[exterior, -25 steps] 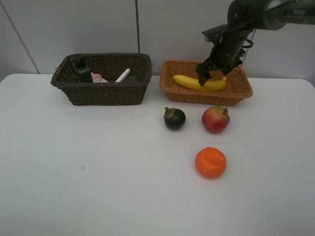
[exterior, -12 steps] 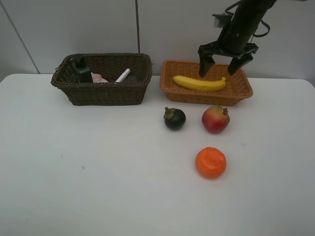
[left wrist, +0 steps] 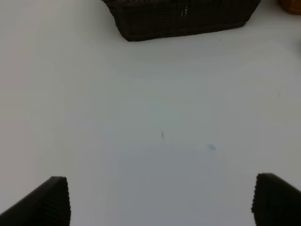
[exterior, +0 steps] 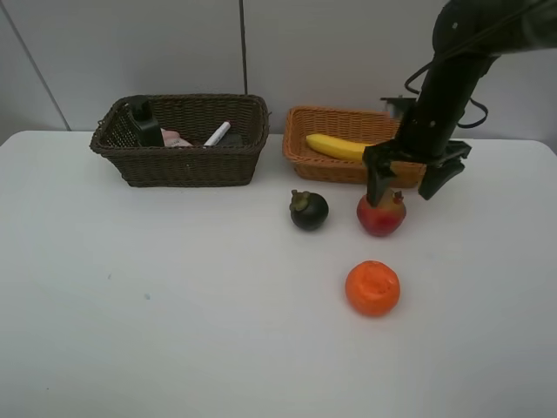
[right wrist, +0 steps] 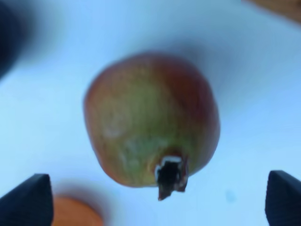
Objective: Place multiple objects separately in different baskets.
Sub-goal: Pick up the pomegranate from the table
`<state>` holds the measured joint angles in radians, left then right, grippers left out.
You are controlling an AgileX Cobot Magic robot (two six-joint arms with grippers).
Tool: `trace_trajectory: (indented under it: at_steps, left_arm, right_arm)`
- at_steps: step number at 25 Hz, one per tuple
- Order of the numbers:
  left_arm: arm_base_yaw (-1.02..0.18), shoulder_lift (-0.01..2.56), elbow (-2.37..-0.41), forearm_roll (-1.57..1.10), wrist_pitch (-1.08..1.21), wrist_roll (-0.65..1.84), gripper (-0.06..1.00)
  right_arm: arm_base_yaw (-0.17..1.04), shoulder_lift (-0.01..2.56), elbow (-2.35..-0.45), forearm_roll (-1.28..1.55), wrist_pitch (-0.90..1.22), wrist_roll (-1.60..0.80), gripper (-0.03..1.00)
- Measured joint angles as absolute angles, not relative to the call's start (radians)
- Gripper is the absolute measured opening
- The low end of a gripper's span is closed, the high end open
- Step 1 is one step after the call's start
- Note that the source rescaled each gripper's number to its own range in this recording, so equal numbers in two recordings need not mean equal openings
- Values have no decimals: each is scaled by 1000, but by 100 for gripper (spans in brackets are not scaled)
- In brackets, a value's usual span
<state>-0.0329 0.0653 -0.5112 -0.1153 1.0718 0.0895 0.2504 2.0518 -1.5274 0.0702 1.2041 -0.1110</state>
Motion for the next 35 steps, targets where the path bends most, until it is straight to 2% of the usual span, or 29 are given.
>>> trace_trajectory:
  at_steps: [8,16,31,34,35]
  left_arm:
    - [-33,65,-511,-115,1072,89,100]
    - [-33,65,-511,-115,1072,89,100]
    - [-33,65,-511,-115,1072,89,100]
    - [-33,65,-511,-115,1072,89,100]
    - [-33,65,-511,-115,1072,89,100]
  right_arm:
    - [250,2050,-1409,91,1019,-128,100]
    - [250,2100,-1397,91,898,-156,100]
    - [250,2164,-1397,91,853,-172,100]
    - [250,2164,-1397,87,857,-176,95]
    - [250,2164,-1397,87,860,-176,88]
